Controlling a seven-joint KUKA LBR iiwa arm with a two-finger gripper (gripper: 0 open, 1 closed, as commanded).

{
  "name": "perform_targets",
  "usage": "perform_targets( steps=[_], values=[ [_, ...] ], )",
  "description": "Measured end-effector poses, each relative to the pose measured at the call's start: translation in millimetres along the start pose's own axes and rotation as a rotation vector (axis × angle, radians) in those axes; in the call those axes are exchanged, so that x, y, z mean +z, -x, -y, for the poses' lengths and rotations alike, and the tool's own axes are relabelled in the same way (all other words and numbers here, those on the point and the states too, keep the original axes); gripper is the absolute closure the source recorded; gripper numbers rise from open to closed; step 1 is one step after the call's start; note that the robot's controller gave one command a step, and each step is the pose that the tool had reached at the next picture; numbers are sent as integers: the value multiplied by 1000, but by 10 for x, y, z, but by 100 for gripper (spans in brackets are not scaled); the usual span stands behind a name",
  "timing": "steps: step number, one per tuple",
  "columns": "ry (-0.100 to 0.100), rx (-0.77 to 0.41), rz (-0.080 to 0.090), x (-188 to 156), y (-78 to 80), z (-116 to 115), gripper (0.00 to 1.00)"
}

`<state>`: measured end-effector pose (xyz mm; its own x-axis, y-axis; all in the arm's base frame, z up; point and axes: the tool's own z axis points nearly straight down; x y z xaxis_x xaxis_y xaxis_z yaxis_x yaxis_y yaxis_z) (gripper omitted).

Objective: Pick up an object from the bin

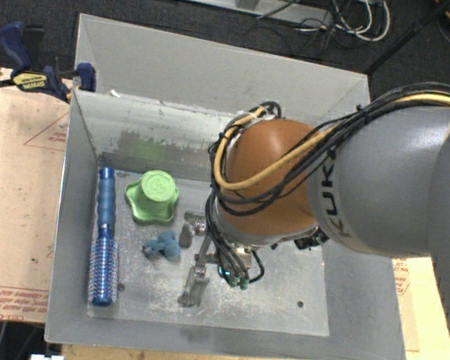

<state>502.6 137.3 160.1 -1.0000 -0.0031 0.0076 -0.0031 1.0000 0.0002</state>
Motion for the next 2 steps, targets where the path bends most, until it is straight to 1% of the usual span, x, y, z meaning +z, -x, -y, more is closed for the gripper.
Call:
perform_targets(
  steps=[1,2],
  values=[
    [2,235,9,917,414,-174,0],
    [2,241,7,587,167,-136,0]
  ],
)
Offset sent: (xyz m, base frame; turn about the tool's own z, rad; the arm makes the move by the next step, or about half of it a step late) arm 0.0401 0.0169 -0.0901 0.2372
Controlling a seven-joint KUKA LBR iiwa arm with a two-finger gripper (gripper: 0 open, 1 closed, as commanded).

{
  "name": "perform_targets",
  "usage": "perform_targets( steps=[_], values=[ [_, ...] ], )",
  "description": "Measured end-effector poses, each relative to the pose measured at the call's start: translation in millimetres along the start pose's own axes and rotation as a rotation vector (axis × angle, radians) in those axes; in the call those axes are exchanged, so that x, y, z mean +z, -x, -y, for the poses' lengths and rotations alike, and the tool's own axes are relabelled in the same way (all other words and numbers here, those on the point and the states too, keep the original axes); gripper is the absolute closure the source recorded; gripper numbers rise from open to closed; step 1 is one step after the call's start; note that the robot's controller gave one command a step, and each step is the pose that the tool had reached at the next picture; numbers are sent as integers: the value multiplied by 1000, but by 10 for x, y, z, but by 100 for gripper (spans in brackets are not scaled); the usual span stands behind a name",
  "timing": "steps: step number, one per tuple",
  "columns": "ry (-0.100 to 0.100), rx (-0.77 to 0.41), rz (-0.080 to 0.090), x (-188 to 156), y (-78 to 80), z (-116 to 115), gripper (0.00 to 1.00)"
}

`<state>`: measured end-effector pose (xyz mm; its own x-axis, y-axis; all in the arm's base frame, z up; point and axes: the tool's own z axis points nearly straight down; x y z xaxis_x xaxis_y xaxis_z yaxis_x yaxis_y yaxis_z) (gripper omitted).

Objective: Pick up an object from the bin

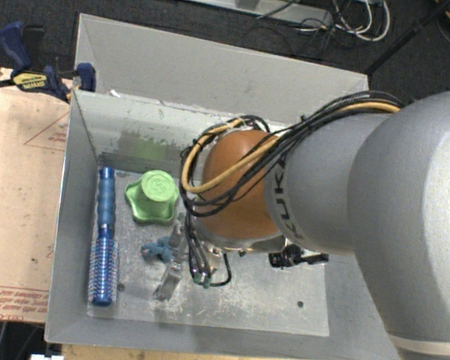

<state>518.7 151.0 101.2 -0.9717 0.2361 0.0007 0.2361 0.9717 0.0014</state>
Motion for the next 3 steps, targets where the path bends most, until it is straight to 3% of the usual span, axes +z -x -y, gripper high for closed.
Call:
perform_targets(
  steps=[1,2,3],
  values=[
    [0,-72,3,-174,53,-46,0],
    [0,88,1,317,120,21,0],
    [2,88,2,315,125,17,0]
  ],
)
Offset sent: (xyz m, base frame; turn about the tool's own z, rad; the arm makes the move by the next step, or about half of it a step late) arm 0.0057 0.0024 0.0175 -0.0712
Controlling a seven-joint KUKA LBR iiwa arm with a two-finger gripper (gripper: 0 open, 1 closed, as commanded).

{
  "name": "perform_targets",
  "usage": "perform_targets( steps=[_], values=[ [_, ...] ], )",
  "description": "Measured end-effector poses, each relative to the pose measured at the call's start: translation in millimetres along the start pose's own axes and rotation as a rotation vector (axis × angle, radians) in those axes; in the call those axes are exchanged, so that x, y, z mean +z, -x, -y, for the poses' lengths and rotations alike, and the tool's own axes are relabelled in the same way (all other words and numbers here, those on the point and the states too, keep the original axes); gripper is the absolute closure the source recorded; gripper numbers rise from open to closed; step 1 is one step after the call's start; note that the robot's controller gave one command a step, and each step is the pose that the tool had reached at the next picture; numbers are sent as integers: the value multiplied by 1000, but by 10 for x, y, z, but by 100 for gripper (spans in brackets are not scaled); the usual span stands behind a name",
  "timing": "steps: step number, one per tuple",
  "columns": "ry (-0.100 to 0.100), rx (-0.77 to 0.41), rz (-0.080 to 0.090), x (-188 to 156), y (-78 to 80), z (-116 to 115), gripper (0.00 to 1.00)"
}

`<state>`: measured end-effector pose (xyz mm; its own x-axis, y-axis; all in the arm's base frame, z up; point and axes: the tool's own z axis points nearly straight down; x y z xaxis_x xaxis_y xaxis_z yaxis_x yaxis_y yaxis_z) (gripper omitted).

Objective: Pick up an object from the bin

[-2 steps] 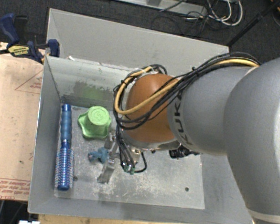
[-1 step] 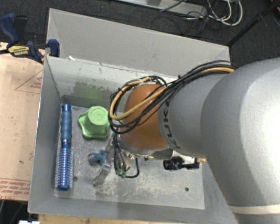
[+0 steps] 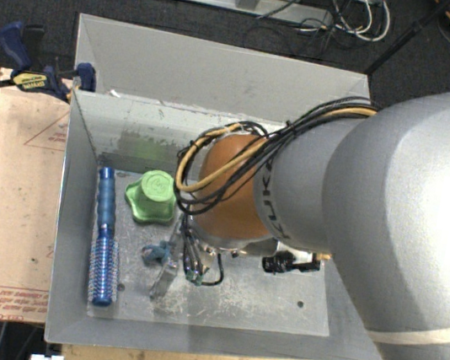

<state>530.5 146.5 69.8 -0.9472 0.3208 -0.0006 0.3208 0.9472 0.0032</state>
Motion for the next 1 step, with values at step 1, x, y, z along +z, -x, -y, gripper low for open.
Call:
perform_targets(
  steps=[1],
  values=[
    [1,0,0,-7,0,-5,100]
  ],
)
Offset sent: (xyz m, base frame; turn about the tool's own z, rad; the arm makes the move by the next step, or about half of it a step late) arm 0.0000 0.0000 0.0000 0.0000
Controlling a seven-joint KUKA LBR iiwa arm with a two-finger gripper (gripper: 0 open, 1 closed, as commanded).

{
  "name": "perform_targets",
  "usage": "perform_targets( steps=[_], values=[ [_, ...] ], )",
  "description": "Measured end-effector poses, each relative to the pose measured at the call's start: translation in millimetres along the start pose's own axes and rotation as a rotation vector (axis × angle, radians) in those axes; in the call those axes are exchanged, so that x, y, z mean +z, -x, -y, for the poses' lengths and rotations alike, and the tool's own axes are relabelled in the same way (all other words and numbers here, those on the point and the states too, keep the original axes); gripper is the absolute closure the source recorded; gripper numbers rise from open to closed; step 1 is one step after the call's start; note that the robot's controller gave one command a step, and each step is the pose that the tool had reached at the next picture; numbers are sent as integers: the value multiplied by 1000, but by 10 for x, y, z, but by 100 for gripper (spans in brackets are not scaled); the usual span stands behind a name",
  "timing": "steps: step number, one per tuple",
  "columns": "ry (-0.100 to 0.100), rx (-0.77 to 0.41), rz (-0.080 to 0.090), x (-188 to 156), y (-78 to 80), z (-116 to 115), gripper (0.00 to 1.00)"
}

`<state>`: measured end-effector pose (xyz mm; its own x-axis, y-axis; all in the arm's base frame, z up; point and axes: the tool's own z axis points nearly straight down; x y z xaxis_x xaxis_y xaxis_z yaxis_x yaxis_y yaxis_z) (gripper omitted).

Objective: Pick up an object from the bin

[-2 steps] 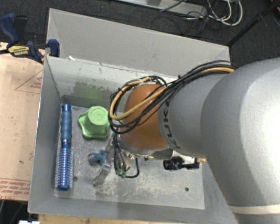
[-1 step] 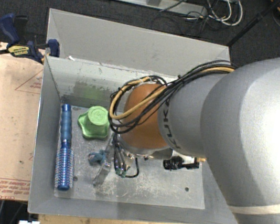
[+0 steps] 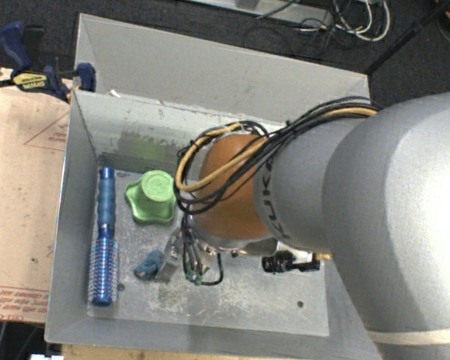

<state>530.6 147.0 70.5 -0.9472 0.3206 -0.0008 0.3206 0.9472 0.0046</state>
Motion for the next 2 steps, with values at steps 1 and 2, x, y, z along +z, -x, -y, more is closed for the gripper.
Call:
perform_targets(
  steps=[1,2],
  values=[
    [-2,-1,1,-157,4,-6,100],
    [-2,-1,0,-250,6,-11,100]
  ],
)
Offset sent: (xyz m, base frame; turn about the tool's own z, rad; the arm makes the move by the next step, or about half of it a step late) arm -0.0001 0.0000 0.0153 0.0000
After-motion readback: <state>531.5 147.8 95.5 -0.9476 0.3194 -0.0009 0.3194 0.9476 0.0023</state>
